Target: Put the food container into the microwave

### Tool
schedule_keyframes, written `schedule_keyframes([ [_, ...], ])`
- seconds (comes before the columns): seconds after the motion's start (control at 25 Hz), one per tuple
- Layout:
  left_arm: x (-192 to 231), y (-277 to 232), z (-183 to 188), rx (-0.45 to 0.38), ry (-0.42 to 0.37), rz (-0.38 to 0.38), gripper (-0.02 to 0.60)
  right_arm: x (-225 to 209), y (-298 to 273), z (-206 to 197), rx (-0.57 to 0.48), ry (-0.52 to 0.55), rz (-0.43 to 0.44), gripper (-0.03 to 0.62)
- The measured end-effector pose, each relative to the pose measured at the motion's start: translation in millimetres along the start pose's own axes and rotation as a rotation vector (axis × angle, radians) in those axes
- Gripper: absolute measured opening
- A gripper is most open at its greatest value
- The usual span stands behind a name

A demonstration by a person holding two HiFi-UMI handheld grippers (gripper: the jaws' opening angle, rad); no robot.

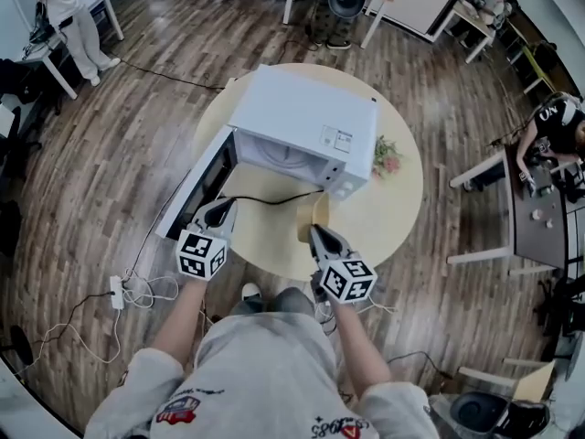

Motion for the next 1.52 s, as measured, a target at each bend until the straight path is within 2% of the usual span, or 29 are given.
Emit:
schedule_keyframes([
  [0.68, 35.2, -28.9, 1.6, -0.007, -0.002, 0.025, 0.003, -5.0, -62.4, 9.8, 0.058, 0.051, 0.045, 0.017],
  [1.08, 52.7, -39.6, 1.5, 0.005, 0.006, 0.057, 0.003, -7.5, -104.5, 13.9, 0.166, 0.301, 0.065, 0.018],
  [1.52, 60.6, -28.5, -9.7, 0.02, 0.023, 0.1, 0.003, 11.1, -131.5, 4.1, 0.323, 0.743, 0.131, 0.018],
])
Point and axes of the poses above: the fingertips, and each gripper's own axes: y backward along the fingers, x to its left, z out of its top, the point moved 9 cm from there along y, backward along the fingers, and after that the axes turned 13 degrees about -y, right-handed, at the moved point
